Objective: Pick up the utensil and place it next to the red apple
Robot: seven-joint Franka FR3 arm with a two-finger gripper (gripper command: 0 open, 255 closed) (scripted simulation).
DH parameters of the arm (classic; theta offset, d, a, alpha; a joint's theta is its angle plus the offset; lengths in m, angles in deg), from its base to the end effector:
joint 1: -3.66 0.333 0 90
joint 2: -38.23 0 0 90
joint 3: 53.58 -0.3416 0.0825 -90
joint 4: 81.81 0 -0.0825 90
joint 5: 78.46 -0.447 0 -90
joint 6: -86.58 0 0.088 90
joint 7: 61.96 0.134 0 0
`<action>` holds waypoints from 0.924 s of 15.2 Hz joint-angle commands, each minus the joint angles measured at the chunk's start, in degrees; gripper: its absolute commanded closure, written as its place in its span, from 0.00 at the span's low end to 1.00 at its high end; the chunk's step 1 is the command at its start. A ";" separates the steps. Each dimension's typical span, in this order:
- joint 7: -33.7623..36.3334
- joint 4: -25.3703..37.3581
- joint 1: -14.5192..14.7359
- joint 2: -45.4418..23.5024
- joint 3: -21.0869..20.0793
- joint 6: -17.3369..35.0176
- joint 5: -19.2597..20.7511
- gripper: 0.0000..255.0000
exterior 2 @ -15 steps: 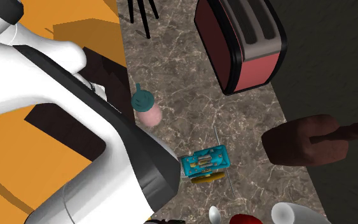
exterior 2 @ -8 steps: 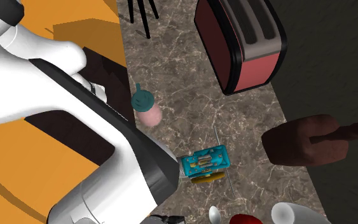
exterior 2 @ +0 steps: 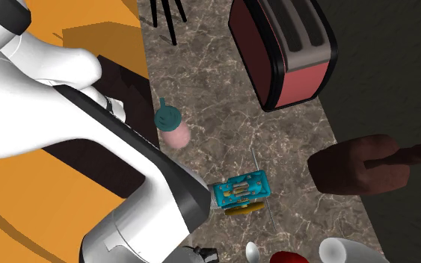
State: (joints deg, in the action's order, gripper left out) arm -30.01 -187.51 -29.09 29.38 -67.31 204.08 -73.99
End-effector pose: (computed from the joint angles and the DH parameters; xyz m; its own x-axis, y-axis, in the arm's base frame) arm 0.6292 -0.2287 0.4207 0.6516 -0.7557 0.0656 -0.7574 -0.6530 -0.0002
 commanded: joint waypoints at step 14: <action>1.36 -6.37 0.24 -4.31 0.39 10.53 1.71 1.00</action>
State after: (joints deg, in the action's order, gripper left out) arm -28.79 -193.46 -28.89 25.30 -66.93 213.94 -72.40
